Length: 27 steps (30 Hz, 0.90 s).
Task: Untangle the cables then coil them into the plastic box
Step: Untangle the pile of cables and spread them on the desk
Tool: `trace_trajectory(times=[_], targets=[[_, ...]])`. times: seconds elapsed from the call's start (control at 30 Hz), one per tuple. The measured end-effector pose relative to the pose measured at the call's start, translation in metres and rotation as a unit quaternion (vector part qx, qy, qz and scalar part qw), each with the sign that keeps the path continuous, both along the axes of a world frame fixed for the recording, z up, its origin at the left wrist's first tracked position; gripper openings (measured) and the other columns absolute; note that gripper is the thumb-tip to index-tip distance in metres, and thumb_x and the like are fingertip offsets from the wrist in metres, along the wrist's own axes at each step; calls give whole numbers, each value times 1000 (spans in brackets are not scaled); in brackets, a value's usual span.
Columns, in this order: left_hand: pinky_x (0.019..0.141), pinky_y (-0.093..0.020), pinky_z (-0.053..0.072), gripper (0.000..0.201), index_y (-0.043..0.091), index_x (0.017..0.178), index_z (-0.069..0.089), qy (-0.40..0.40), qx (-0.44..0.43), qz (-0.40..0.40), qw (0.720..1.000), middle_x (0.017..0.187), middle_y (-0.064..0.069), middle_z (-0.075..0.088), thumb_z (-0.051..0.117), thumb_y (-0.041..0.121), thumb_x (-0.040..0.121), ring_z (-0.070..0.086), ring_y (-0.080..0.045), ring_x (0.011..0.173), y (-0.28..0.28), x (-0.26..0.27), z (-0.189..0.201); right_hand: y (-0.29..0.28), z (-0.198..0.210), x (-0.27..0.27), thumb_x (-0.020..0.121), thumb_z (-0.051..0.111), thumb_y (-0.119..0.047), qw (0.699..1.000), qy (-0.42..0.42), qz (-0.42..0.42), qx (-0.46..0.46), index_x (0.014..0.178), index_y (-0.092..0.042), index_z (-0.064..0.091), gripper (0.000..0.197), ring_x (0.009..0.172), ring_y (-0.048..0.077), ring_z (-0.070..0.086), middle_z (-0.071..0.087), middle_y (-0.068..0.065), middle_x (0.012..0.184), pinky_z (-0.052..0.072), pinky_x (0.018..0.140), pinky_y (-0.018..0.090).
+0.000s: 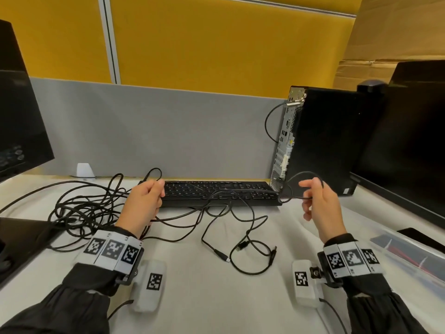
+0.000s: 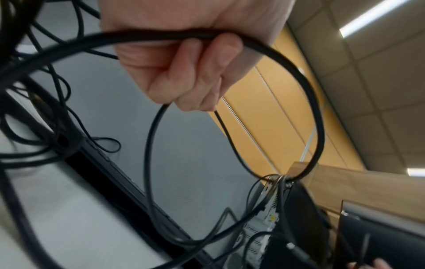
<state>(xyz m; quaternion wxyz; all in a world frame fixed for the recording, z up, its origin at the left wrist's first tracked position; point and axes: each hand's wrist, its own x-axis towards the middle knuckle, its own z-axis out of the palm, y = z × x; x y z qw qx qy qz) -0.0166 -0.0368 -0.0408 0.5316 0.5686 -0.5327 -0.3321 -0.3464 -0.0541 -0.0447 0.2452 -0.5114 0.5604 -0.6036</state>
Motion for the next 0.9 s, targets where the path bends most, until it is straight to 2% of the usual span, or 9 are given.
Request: trace_trajectory(times=[0.13,0.27,0.37,0.43,0.53,0.63,0.77,0.83,0.9], targets=[[58,-30,39,32,18,74,51,-183,7,57,981,65,-2,51,36,32,99,47,-19,60,-2,-3,-4,14,17,4,101,31,-38,975,-186,119,37,81,-12,50,37,50,14,51,48,4,64,41,41,22],[89,-43,47,42,30,126,44,-411,-26,33,911,126,3,47,35,54,92,55,-22,105,15,-22,14,33,35,34,98,31,-42,940,-176,290,38,77,-9,48,43,63,23,60,55,5,60,52,55,30],[106,-39,35,64,40,134,36,-288,-98,-143,942,138,17,41,45,71,78,39,-3,127,37,-48,36,48,49,64,92,33,-45,917,-110,382,36,75,-7,50,45,67,25,59,55,8,64,53,62,36],[104,-35,40,52,36,121,49,-145,-122,-248,950,124,18,56,56,62,77,49,2,118,49,-67,41,56,56,80,93,32,-43,918,-2,397,12,76,-8,51,43,73,23,58,55,11,73,52,67,38],[83,-42,51,23,24,85,58,-91,-206,-168,960,88,11,69,51,47,86,63,-7,84,52,-74,44,64,68,96,94,33,-40,917,98,384,-38,70,-12,50,41,83,16,58,55,7,81,52,76,39],[85,-35,51,23,17,86,64,50,-184,-106,976,89,1,72,47,29,95,66,-13,87,46,-61,54,58,80,87,91,40,-38,917,-3,399,-4,80,5,53,46,90,13,61,58,7,85,53,86,34],[77,-31,55,30,10,66,52,219,-111,-152,957,55,0,55,45,13,94,58,-16,62,42,-35,63,49,91,59,88,46,-38,905,-85,416,28,98,-2,61,40,106,21,62,65,10,96,53,90,37],[59,-29,55,35,16,58,37,225,-89,-166,956,44,5,32,47,14,92,37,-11,41,40,-22,63,47,94,47,89,43,-38,906,-72,416,44,75,-11,63,37,90,24,67,65,7,77,54,88,37],[38,-22,37,37,20,58,30,182,-56,-153,970,45,8,20,53,16,87,20,-9,36,37,-10,63,46,95,35,90,42,-41,914,-22,399,65,51,-19,48,45,53,20,54,46,1,49,55,78,36]])
